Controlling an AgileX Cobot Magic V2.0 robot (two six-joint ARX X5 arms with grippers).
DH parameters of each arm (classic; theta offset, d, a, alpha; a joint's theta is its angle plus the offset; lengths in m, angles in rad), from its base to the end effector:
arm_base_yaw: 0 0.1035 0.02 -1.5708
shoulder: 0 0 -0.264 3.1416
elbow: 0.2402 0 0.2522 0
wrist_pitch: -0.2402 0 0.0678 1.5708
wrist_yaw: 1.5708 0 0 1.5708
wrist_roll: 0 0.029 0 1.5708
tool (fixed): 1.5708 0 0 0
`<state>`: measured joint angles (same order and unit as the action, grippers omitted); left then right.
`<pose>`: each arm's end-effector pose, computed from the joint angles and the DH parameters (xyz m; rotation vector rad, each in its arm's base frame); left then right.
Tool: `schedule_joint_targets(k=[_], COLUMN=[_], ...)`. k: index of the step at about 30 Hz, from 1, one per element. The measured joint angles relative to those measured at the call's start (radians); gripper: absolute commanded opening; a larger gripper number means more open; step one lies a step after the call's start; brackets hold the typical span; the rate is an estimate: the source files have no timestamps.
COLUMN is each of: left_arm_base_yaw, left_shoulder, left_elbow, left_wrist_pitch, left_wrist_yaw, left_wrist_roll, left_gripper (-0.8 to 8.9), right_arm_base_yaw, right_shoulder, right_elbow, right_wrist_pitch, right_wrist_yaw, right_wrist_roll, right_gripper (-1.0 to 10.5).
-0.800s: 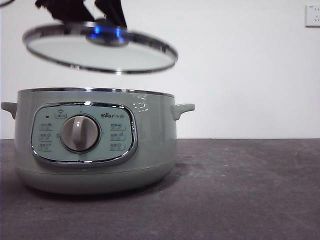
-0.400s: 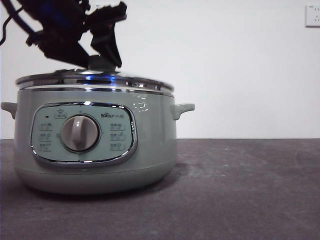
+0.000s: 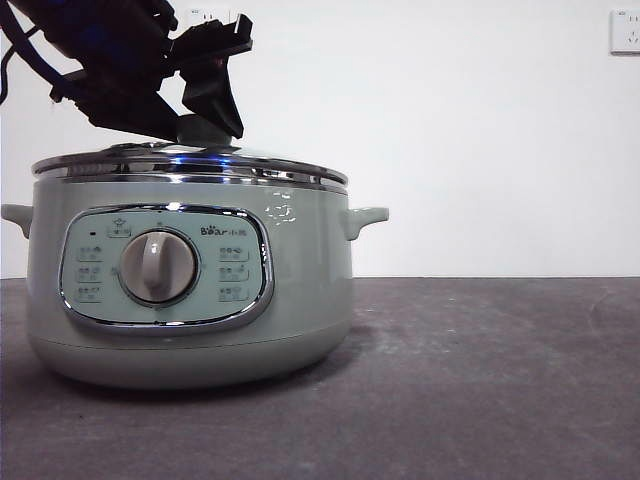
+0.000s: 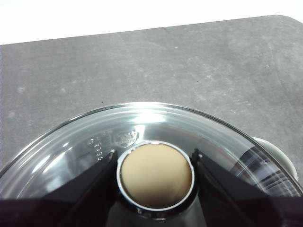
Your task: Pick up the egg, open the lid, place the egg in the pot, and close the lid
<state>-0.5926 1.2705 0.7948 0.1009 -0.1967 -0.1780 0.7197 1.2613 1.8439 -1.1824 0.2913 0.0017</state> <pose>0.2327 -0.1498 0.2616 -0.0289 0.3813 -0.3584 0.1484 0.1190 0.4859 -0.2910 0.5290 0.4149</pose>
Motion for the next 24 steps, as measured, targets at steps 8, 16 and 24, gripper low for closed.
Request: schedule_joint_targets(k=[8, 16, 24], left_arm_base_yaw=[-0.004, -0.009, -0.011], left_shoulder=[0.011, 0.022, 0.021], left_elbow=[0.000, 0.003, 0.031], left_wrist_pitch=[0.013, 0.015, -0.066], left_wrist_yaw=[-0.017, -0.034, -0.035], left_wrist_roll=[0.000, -0.003, -0.006], left_gripper=[-0.09, -0.08, 2.56], right_arm_base_yaw=[0.000, 0.000, 0.000], right_shoulder=[0.000, 0.000, 0.000], right_elbow=[0.000, 0.000, 0.000], right_wrist_pitch=[0.000, -0.010, -0.014], right_wrist_yaw=[0.000, 0.000, 0.000], right_wrist_roll=[0.007, 0.018, 0.021], right_gripper=[3.4, 3.4, 3.4])
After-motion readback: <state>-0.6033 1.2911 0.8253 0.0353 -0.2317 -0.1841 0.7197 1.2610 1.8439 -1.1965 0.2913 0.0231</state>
